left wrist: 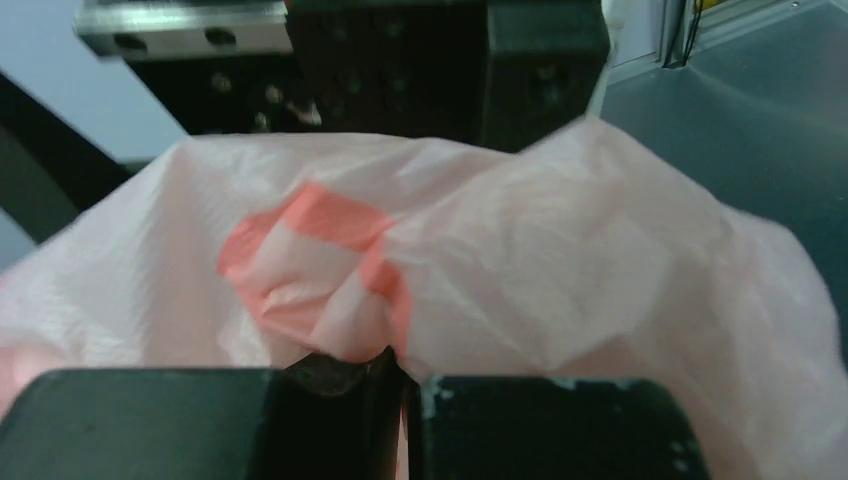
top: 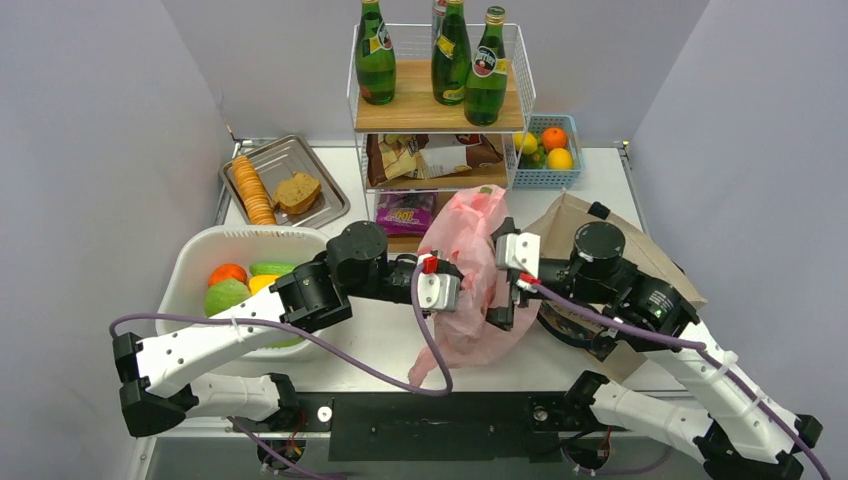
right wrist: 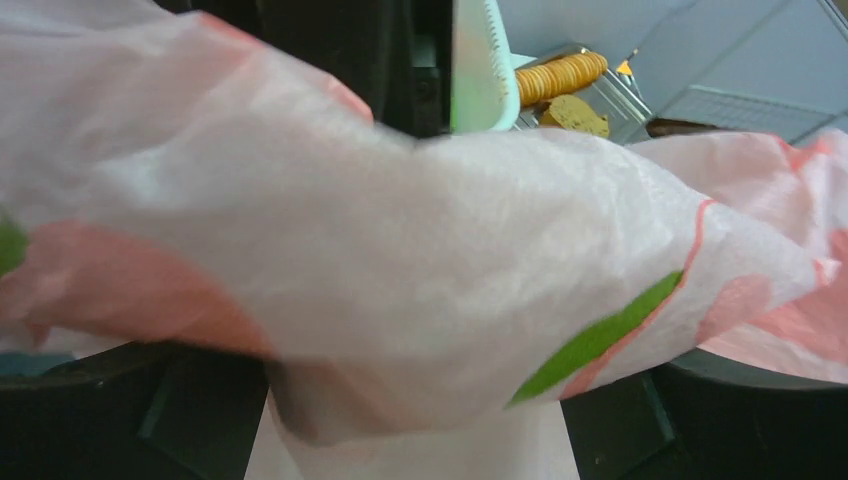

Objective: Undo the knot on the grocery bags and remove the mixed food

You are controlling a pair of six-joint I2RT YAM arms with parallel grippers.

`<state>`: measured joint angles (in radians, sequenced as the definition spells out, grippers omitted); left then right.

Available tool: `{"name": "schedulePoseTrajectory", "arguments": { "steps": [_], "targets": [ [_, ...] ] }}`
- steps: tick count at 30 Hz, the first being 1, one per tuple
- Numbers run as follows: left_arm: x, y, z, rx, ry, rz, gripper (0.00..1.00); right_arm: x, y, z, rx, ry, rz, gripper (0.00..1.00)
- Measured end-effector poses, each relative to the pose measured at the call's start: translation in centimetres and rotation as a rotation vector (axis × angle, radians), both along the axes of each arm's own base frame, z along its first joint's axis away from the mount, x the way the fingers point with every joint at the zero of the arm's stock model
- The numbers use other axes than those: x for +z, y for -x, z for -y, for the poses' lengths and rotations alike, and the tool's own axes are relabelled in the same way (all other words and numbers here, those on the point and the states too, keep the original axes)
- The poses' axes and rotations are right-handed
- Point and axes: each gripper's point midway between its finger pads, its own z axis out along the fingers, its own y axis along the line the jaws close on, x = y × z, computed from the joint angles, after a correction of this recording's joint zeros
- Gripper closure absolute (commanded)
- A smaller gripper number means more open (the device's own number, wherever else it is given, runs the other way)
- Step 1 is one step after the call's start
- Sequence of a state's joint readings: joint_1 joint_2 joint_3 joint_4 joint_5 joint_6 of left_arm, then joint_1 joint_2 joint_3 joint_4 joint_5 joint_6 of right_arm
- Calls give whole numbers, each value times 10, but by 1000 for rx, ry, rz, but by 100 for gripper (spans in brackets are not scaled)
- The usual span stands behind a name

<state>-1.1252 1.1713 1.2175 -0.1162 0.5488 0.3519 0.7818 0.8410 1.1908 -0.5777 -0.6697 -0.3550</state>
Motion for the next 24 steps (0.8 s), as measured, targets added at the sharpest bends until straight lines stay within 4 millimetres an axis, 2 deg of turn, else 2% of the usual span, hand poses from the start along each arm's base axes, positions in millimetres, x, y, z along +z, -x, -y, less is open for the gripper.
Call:
{"name": "schedulePoseTrajectory", "arguments": {
  "steps": [2, 4, 6, 9, 10, 12, 13, 15, 18, 21, 23, 24],
  "targets": [
    [5, 6, 2, -30, 7, 16, 100, -3, 6, -7, 40, 23, 39, 16],
    [10, 10, 3, -54, 11, 32, 100, -8, 12, -14, 82, 55, 89, 44],
    [16, 11, 4, -71, 18, 56, 100, -11, 16, -18, 105, 79, 129, 62],
    [21, 11, 2, -71, 23, 93, 99, -14, 14, -18, 98, 103, 149, 80],
    [22, 10, 0, -65, 22, 104, 96, -17, 14, -17, 95, 114, 150, 90],
    [24, 6, -6, -36, 12, 126, 78, -20, 12, -12, 75, 130, 144, 100],
    [27, 4, -10, -14, 9, 136, 62, -19, 10, -10, 60, 130, 142, 100],
    [35, 0, -23, 22, 2, 159, 49, -25, 3, 3, -1, 150, 114, 100],
    [54, -4, -58, 92, -11, 185, 42, -21, -18, 24, -141, 131, 74, 100],
    [72, -24, -90, 207, -6, 205, 39, -14, -33, 44, -268, 87, 23, 100],
    [80, -35, -103, 268, -1, 216, 37, -12, -38, 49, -320, 57, -30, 100],
    [84, -35, -102, 271, 5, 221, 37, -9, -39, 50, -340, 29, -68, 100]
  ]
}}
